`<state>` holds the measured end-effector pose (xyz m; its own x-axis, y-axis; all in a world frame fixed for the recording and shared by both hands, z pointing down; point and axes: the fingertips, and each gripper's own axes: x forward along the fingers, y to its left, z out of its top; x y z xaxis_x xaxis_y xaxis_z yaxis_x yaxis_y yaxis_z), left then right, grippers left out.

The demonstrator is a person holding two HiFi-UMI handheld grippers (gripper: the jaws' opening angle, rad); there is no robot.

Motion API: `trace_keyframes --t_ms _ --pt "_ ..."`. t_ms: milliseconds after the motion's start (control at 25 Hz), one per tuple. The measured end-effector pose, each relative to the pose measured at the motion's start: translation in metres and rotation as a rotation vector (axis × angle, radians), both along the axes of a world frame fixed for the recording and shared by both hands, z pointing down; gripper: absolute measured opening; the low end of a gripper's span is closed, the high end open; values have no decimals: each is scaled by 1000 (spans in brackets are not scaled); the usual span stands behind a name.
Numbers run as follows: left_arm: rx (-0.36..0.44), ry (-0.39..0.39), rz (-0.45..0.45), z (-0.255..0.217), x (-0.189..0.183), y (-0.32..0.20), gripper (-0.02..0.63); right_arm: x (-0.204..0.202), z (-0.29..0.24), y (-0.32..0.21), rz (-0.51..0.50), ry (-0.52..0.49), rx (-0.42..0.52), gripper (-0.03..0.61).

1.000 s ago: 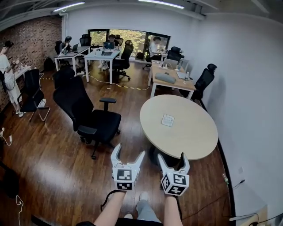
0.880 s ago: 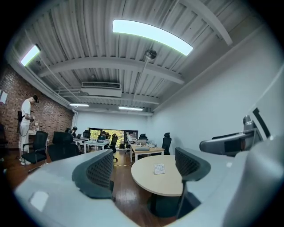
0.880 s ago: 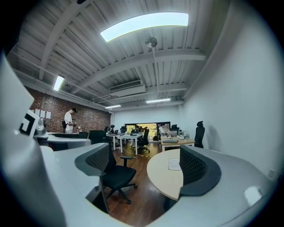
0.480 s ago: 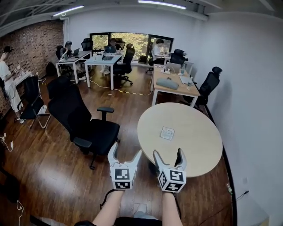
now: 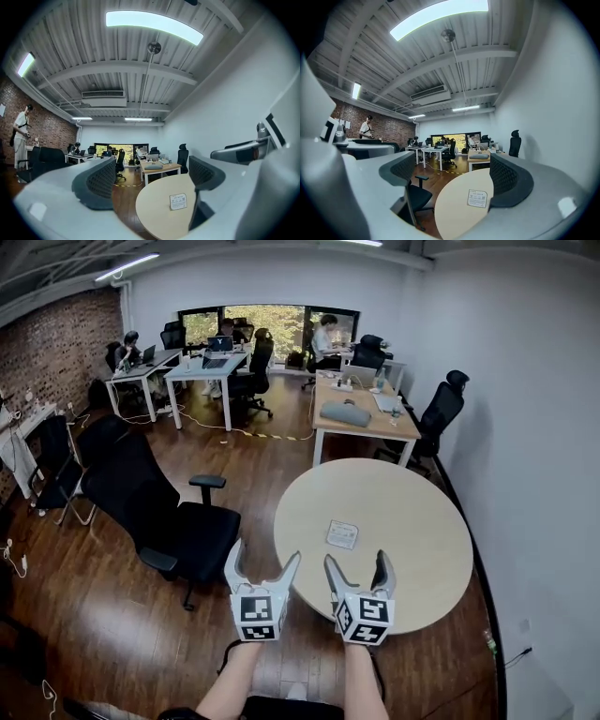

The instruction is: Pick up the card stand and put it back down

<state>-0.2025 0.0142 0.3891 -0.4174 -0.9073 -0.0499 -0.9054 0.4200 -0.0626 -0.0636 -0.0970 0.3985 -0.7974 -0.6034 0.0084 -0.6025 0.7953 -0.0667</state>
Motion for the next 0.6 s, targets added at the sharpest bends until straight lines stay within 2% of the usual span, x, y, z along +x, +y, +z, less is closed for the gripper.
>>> trace_keyframes --t_ms 240,600 --pt "-38 27 2 24 -15 -25 495 -10 27 -30 16 31 -42 497" --pt "-45 43 102 22 -52 -106 494 -50 27 -80 56 61 -44 495"
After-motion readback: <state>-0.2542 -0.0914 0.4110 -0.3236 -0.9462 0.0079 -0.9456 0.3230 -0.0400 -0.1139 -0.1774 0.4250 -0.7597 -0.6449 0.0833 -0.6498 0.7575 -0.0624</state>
